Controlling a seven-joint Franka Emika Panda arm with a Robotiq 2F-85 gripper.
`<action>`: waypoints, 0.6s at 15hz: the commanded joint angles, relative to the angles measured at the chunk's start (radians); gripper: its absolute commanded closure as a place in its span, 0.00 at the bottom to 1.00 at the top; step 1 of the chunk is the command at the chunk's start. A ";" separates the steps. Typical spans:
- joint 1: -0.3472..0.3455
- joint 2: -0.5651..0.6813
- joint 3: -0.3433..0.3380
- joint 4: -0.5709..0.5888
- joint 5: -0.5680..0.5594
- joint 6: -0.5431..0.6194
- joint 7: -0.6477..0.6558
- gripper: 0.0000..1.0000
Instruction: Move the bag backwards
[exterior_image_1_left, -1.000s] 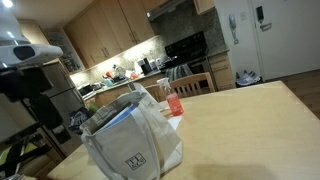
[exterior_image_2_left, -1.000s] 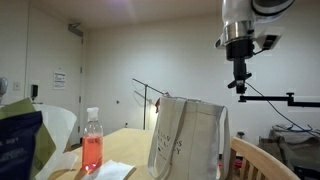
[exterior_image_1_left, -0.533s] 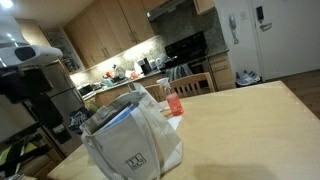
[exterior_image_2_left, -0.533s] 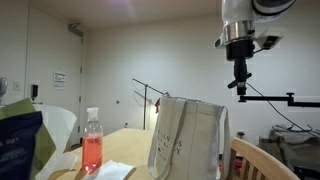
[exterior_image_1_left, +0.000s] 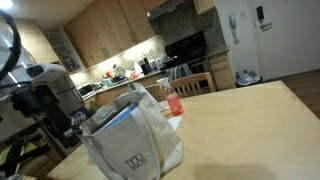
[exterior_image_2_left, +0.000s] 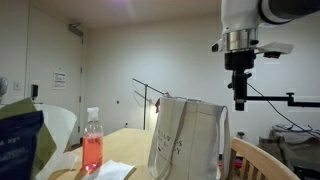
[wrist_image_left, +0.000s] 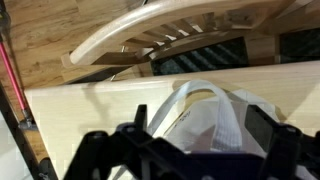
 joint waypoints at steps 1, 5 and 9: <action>-0.018 0.049 0.011 -0.033 -0.074 0.138 0.089 0.00; -0.011 0.064 0.000 -0.039 -0.085 0.171 0.101 0.00; -0.010 0.065 0.000 -0.038 -0.085 0.170 0.101 0.00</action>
